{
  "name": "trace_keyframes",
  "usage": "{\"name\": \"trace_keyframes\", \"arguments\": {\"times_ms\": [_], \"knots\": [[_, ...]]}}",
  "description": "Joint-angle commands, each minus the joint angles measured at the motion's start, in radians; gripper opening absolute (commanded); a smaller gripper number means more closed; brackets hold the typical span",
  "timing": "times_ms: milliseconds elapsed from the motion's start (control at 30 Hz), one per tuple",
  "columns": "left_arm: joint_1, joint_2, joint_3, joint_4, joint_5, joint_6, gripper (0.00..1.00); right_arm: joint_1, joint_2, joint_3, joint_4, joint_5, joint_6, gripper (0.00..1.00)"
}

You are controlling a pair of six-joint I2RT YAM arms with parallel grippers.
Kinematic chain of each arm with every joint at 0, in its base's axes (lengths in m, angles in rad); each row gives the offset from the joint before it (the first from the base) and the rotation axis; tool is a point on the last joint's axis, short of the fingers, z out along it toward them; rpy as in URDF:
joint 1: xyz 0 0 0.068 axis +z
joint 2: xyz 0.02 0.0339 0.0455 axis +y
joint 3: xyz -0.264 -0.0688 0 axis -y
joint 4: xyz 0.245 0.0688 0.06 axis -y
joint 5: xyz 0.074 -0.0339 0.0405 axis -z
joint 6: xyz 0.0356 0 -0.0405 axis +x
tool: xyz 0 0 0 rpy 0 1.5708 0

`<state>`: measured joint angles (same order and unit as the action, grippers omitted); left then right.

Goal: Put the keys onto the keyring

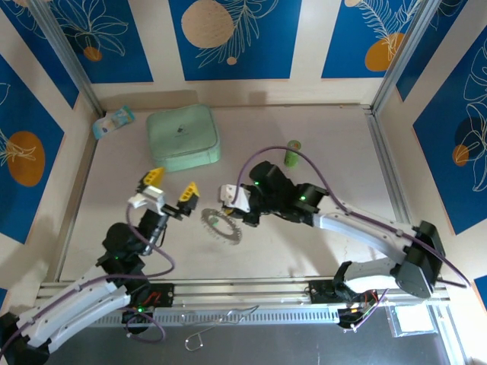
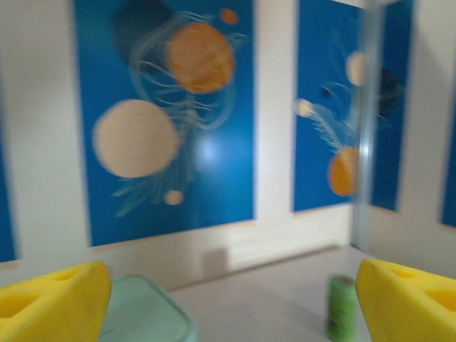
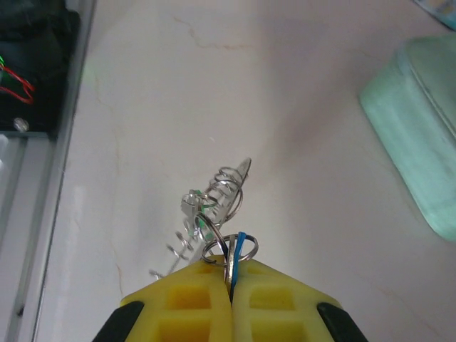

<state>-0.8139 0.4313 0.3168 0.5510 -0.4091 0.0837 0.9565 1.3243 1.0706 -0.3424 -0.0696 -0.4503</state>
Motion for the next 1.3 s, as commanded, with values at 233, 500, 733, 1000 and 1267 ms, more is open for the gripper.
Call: {"name": "trace_keyframes", "arguments": {"times_ms": [233, 500, 733, 1000, 1267], "knots": [[0.019, 0.102, 0.016, 0.007, -0.262, 0.003, 0.89, -0.014, 0.262, 0.042, 0.1, 0.075, 0.044, 0.0], [0.058, 0.201, 0.04, -0.053, -0.273, -0.035, 0.89, -0.031, 0.347, 0.013, -0.124, 0.473, -0.252, 0.0], [0.12, 0.22, 0.051, -0.172, -0.276, -0.066, 0.87, -0.048, 0.346, -0.063, -0.2, 0.516, -0.315, 0.19], [0.24, 0.26, 0.094, -0.312, -0.238, -0.012, 0.92, -0.126, 0.207, -0.149, -0.201, 0.5, -0.26, 0.47], [0.394, 0.374, 0.069, -0.277, -0.238, -0.034, 1.0, -0.492, -0.153, -0.317, 0.135, 0.201, 0.157, 0.5]]}}
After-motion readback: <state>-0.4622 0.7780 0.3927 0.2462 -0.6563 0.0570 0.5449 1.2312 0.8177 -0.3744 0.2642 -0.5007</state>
